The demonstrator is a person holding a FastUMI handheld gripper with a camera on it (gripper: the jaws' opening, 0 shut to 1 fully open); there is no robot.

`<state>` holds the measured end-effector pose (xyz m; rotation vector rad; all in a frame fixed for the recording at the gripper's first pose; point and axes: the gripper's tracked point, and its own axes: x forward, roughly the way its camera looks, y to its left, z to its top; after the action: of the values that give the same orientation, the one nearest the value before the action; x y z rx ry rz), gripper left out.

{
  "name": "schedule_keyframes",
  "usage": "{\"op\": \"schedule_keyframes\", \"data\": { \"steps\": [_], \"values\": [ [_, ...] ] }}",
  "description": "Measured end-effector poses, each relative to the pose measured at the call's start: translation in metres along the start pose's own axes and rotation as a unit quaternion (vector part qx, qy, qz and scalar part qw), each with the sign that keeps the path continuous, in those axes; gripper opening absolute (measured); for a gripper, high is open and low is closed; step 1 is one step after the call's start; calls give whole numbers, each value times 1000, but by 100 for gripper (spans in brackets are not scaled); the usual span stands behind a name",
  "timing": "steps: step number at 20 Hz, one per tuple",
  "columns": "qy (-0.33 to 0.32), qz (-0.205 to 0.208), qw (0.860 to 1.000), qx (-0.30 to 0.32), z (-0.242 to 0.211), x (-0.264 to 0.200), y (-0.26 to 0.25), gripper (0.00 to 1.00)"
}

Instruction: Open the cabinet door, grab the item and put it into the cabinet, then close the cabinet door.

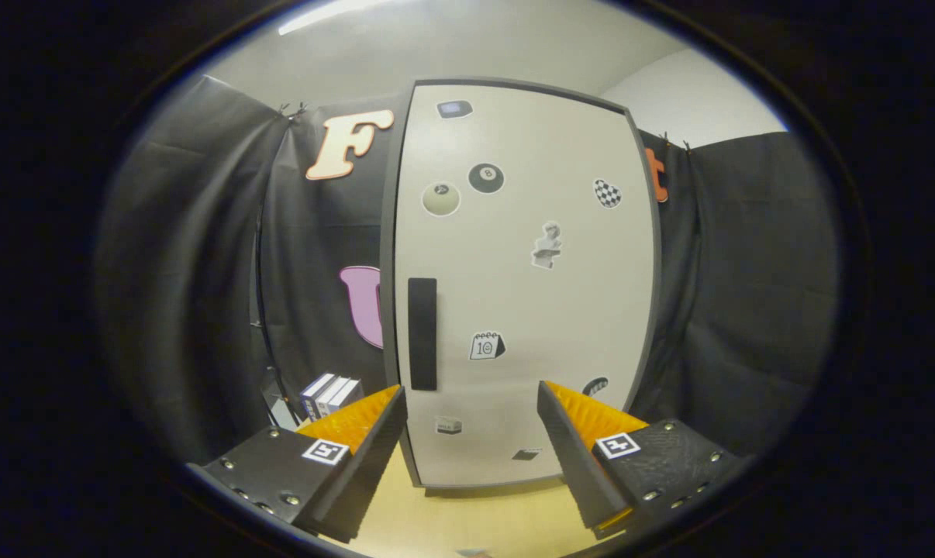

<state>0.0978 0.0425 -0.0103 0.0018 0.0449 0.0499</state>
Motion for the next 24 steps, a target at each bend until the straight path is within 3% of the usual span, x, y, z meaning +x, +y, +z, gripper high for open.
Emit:
{"op": "schedule_keyframes", "data": {
  "steps": [17,20,21,24],
  "values": [
    [9,27,999,18,2,100,44,100],
    [7,25,999,23,2,114,49,80],
    [6,25,999,23,3,115,50,80],
    [4,17,1000,22,2,124,50,63]
  ]
}}
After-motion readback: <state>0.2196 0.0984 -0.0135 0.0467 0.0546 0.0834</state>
